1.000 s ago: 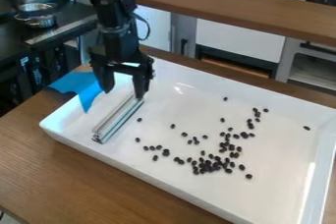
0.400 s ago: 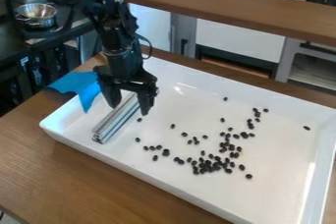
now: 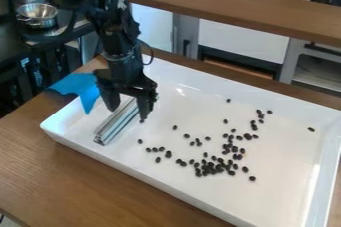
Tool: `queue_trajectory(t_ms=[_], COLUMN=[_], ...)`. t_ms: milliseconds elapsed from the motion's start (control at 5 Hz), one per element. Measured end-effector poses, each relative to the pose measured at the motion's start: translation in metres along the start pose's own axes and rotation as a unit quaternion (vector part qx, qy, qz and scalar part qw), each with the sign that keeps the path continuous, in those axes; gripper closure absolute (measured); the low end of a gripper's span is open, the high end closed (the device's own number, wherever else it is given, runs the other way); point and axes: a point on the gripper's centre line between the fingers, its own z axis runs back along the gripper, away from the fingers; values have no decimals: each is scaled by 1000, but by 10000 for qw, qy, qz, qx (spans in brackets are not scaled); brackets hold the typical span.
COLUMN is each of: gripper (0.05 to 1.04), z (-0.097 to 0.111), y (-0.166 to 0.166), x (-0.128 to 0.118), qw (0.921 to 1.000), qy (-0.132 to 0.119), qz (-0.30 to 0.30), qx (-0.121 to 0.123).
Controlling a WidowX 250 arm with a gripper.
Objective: Sweep into pile
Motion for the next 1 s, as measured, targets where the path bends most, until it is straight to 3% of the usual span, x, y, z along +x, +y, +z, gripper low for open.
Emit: queue_trajectory(t_ms=[400,800,1000], gripper=[83,112,392], z=[-7,-20,-22], y=[9,11,9], x=[-5,-8,-11], qw=[9985,9975,9977], qy=[199,397,439], qz=[-88,-103,-187], qx=[503,572,488])
